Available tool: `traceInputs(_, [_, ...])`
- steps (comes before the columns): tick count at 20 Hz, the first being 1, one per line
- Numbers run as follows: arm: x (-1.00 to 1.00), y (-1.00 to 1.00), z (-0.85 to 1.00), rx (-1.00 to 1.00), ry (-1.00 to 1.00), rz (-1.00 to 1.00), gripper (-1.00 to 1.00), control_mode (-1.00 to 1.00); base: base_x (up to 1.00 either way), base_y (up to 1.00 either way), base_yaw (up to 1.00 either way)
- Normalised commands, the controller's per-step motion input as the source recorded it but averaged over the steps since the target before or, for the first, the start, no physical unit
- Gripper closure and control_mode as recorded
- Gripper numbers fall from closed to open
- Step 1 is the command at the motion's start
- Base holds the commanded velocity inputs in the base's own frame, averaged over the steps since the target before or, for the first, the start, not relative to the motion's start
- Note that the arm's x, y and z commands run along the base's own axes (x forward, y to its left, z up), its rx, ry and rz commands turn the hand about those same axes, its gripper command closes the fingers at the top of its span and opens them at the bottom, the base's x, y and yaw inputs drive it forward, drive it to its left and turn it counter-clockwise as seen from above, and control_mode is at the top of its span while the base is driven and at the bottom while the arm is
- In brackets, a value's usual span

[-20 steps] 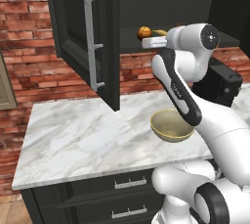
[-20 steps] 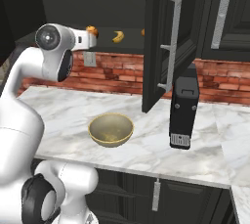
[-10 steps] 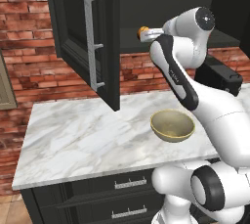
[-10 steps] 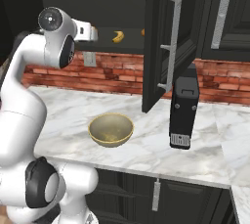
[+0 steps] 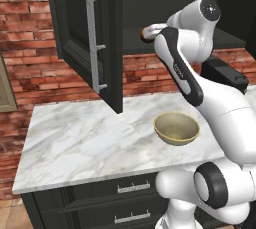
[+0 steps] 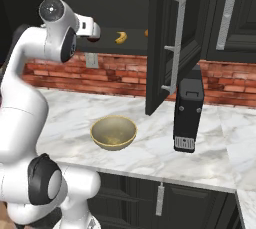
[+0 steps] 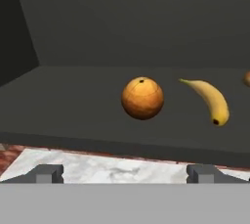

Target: Open the cabinet. Pick the banana and orange from the cabinet and place them into the bowl. Then close the cabinet.

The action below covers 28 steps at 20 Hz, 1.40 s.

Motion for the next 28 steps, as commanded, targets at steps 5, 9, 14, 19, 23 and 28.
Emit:
traceInputs(5, [0.31,0.0,0.0,-0.02,0.0,0.0,-1.0,-1.0,0.0,0.0,0.0])
traceInputs(9, [0.41,0.0,0.0,-0.01,0.01,-0.01,-1.0,-1.0,0.0,0.0,0.0])
traceInputs(14, [0.44,0.0,0.0,0.0,0.02,0.0,-1.0,-1.0,0.0,0.0,0.0])
traceInputs(19, [0.4,0.0,0.0,0.0,0.0,-0.01,-1.0,-1.0,0.0,0.0,0.0])
traceInputs(23, [0.32,0.0,-0.04,-0.03,0.0,0.0,-1.0,-1.0,0.0,0.0,0.0])
traceInputs(28, [0.16,0.0,-0.15,-0.05,0.0,-0.01,-1.0,-1.0,0.0,0.0,0.0])
